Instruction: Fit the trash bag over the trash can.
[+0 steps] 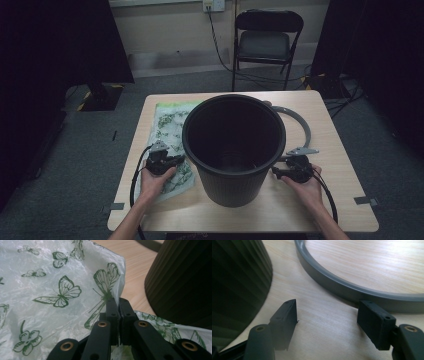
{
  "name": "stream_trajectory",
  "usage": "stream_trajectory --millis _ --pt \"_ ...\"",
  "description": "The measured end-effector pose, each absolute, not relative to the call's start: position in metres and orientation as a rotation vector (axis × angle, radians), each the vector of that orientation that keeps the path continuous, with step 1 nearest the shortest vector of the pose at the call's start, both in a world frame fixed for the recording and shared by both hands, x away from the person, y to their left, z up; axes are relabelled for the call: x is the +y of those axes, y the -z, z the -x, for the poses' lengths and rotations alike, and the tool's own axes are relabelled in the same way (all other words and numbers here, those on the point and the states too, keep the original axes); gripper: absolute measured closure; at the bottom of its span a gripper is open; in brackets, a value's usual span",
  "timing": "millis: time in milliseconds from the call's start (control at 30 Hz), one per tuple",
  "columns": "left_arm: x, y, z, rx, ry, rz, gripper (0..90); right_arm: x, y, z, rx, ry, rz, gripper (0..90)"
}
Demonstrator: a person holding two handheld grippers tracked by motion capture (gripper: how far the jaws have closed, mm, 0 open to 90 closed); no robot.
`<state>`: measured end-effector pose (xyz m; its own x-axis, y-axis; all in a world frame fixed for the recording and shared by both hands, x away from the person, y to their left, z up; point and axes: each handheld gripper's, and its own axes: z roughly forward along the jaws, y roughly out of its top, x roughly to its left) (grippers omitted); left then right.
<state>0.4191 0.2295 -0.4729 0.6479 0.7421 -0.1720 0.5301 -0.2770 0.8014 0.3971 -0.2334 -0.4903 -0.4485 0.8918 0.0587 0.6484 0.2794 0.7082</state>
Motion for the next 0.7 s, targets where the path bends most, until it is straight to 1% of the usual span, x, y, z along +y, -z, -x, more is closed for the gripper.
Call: stream_trajectory --millis 100,133,233,467,700 --pt "0.229 0.47 -0.417 0.986 -0.296 -1.957 88.5 -0.234 0.486 -0.399 2.203 -0.988 -1.391 33.7" --pt "0.228 0.469 -0.416 0.991 -0.288 -1.944 88.8 -0.236 0.476 -0.4 2.168 -1.031 -1.35 36.5" --pt "0.227 0.462 -0.414 0.957 -0.28 -1.95 88.9 -0.237 0.463 -0.403 2.145 -1.079 -1.34 36.1" --pt "0.232 0.43 -0.404 0.897 -0.282 -1.826 89.3 -0.239 0.43 -0.413 2.121 -1.171 -1.304 35.2" --pt "0.242 0.397 -0.406 0.854 -0.279 -1.671 89.3 -0.246 0.391 -0.423 2.076 -1.206 -1.238 34.1"
